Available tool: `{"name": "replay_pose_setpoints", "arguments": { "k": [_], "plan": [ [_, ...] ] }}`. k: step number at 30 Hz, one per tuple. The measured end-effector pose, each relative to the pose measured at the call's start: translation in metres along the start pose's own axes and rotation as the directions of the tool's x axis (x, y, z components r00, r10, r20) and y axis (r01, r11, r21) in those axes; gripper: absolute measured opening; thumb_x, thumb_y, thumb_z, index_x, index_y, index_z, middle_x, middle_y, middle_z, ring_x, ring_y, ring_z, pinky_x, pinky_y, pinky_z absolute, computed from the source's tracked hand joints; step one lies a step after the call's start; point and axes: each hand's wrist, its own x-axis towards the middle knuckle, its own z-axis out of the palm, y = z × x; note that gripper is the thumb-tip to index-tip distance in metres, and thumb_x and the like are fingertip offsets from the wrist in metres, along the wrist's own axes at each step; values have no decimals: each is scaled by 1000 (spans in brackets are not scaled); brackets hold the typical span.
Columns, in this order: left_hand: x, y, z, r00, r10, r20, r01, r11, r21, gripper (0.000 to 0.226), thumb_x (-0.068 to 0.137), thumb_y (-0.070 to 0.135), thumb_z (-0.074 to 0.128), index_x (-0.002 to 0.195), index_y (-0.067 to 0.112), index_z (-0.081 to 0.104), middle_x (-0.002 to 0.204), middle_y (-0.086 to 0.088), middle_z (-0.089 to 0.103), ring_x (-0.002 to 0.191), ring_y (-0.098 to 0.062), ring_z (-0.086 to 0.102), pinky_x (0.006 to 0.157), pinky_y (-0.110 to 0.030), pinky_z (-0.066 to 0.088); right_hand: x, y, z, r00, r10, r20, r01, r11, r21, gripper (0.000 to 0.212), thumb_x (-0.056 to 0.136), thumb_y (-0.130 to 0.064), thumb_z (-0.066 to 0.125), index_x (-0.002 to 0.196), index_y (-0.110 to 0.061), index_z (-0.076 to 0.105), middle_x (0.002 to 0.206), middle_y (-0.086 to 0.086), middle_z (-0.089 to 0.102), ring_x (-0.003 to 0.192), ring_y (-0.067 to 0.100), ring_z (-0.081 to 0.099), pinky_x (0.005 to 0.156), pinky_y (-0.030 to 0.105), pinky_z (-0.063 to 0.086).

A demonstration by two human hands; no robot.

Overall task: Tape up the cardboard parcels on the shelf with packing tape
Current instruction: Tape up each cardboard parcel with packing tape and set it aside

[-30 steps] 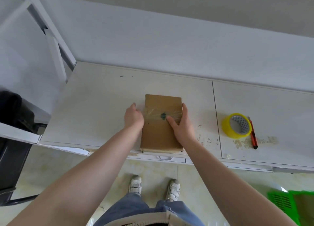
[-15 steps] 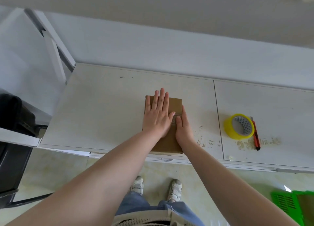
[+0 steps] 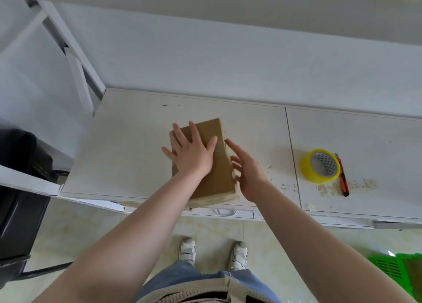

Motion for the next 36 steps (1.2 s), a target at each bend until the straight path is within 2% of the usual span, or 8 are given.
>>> {"name": "replay_pose_setpoints", "arguments": {
  "k": [3,5,11,15,21,27,32,36],
  "plan": [
    [3,-1,-27,981,-76,179,135,929,-345,108,76,89,28,157,29,-9,165,-6,-12,152,-30,-9,119,-60,1,-4,-13,1,983,-182,39,182,983,-1,37,99,-20,50,131,-37,59,124,-1,60,106,8,60,76,23,47],
    [2,-5,-35,942,-12,335,245,705,-666,114,69,86,54,157,31,5,162,-2,24,143,-28,33,111,-52,36,-7,-19,4,956,-289,50,292,955,-50,46,92,-13,58,133,-33,57,130,-1,56,110,9,59,75,18,48],
    [6,-50,-22,850,188,492,421,318,-849,56,89,49,62,133,14,57,116,-8,72,99,-22,72,74,-36,60,-2,-19,-1,899,-425,-105,376,872,-314,50,88,-30,72,133,-27,52,121,0,59,111,17,59,91,32,50],
    [10,-68,-15,704,449,550,444,326,-835,86,71,64,74,136,10,55,126,-12,67,110,-25,67,83,-37,58,-2,-8,-11,989,-134,-57,118,967,-224,79,75,-56,73,142,-26,41,122,0,64,103,17,68,91,36,56],
    [22,-70,8,620,517,591,484,341,-806,98,63,70,77,138,13,55,133,-12,62,118,-26,63,93,-41,55,-20,11,-31,997,7,77,-18,988,151,54,77,-40,70,128,-24,60,115,5,72,96,22,71,77,38,59],
    [9,-19,22,890,312,332,95,585,-805,43,99,37,57,136,14,54,125,-6,65,109,-19,63,91,-31,50,-51,34,-61,968,-126,-217,190,933,306,25,92,-25,64,117,-24,63,104,2,74,91,21,72,81,43,60],
    [-49,37,27,675,560,480,12,643,-766,58,86,61,55,130,24,54,121,7,68,110,-7,66,90,-25,53,-81,49,-91,904,-213,-372,330,899,288,35,94,-21,64,128,-23,57,112,4,73,98,22,71,83,42,59],
    [-90,73,59,680,588,438,-52,635,-771,61,83,54,65,131,20,51,118,-1,70,108,-18,68,93,-35,54,-111,62,-125,863,-219,-456,386,868,312,38,94,-19,65,130,-22,54,113,5,72,98,24,71,83,42,59]
  ]
}}
